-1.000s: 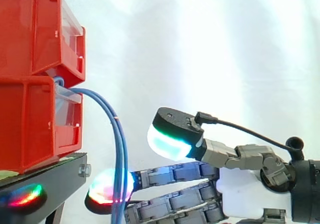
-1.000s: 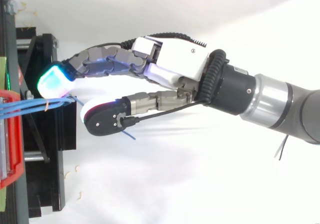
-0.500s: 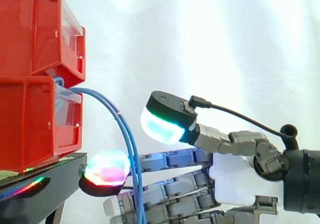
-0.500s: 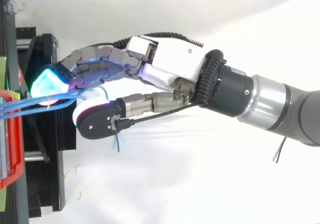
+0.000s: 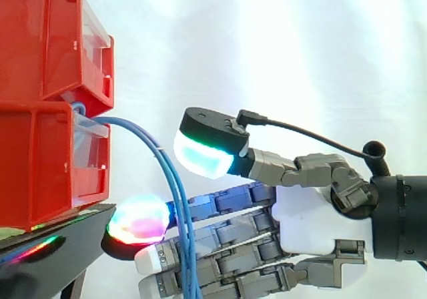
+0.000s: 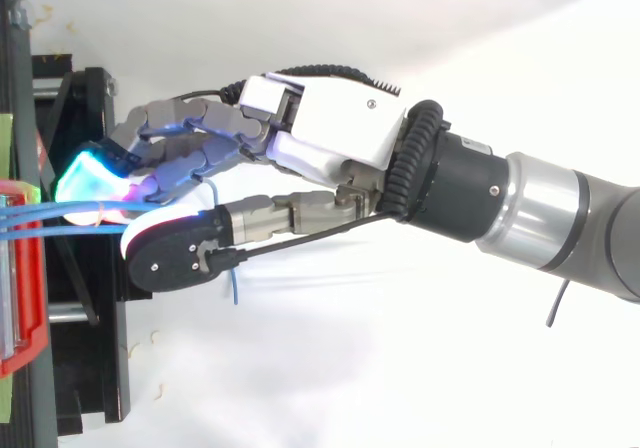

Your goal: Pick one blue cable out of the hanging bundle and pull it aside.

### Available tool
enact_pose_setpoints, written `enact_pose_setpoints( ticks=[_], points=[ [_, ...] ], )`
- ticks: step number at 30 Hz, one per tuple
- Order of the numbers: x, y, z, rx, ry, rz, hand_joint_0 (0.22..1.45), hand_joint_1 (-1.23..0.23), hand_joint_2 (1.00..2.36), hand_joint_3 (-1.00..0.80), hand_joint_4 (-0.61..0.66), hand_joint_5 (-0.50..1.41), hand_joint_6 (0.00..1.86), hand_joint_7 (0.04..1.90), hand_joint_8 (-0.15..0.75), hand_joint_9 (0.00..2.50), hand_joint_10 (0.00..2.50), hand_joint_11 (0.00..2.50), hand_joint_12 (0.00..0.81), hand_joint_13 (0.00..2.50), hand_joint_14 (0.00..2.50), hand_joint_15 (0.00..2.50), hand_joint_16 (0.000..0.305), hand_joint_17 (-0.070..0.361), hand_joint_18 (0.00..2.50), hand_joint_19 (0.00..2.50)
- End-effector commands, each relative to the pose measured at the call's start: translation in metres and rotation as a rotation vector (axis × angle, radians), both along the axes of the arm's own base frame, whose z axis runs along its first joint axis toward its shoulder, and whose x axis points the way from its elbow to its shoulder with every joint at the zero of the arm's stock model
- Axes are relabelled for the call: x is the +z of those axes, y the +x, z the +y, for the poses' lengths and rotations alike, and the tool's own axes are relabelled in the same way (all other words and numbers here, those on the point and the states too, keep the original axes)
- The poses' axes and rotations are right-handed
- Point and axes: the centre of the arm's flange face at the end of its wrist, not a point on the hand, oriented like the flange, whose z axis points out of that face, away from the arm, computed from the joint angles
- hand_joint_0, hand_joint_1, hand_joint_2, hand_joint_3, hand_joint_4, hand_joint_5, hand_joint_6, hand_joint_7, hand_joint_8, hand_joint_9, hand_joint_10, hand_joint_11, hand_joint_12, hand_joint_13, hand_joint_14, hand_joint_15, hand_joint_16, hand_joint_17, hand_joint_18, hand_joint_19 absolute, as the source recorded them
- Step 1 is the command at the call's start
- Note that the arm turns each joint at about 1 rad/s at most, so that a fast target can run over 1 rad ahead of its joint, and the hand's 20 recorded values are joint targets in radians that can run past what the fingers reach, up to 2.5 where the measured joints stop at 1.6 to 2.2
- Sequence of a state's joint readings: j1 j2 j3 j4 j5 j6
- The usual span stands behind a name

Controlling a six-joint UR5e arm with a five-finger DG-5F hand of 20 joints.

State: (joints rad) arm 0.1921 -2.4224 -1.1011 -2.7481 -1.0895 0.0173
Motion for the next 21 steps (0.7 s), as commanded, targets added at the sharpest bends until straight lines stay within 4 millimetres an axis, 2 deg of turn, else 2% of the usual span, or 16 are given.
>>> enact_pose_setpoints(
  ticks=[1,12,18,21],
  points=[
    [0.001,-0.001,0.000,0.001,-0.001,0.018,0.55,-0.61,1.00,-0.48,0.32,-0.08,0.50,0.91,0.261,0.75,0.01,0.16,0.392,0.38,0.01,0.21,0.055,0.123,0.17,0.38],
    [0.019,-0.013,0.000,0.005,-0.016,0.085,0.56,-0.61,1.00,-0.46,0.31,-0.07,0.50,0.98,0.264,0.78,0.01,0.18,0.391,0.42,0.01,0.22,0.054,0.121,0.20,0.39],
    [0.022,-0.013,0.012,0.021,-0.013,0.082,0.57,-0.60,1.00,-0.45,0.28,-0.06,0.50,1.04,0.265,0.79,0.01,0.19,0.389,0.43,0.01,0.22,0.053,0.119,0.22,0.40],
    [0.039,-0.015,0.015,0.024,-0.009,0.064,0.57,-0.60,1.00,-0.44,0.28,-0.06,0.50,1.06,0.266,0.80,0.01,0.20,0.387,0.44,0.01,0.23,0.053,0.119,0.22,0.40]
  ],
)
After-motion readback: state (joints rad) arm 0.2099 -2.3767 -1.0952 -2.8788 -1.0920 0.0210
